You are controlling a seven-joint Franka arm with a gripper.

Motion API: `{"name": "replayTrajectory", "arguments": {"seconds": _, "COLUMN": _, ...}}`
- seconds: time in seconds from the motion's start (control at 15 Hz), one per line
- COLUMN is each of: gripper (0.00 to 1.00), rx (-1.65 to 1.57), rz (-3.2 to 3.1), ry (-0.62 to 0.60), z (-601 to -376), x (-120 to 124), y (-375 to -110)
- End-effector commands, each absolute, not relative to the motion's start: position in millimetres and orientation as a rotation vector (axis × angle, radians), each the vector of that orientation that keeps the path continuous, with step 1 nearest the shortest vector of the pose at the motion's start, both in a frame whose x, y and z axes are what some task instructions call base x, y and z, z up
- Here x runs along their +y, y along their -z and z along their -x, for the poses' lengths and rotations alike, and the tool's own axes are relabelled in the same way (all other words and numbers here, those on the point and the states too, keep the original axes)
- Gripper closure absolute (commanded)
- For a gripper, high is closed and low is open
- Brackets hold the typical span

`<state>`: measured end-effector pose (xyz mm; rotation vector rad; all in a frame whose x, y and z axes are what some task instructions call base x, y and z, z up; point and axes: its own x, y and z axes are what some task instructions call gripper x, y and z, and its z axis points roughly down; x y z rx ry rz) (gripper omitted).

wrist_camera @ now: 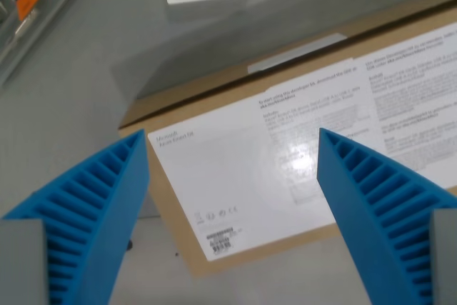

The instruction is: Move above the white socket

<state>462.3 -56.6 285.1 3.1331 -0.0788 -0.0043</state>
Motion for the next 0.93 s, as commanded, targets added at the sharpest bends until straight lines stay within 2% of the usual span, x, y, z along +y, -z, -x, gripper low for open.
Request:
{"name": "replayTrajectory", "arguments": {"seconds": 0.07, "gripper": 0.00, "rx": -0.014, "rz": -3.156, "ry": 0.059, "z": -476.4, "x": -55.5, "y": -280.5}}
{"name": "replayTrajectory", "arguments": {"seconds": 0.93, "gripper": 0.00, "rx": 0.035, "rz": -3.166, "ry": 0.067, "z": -512.7, "x": -51.5, "y": -232.4}}
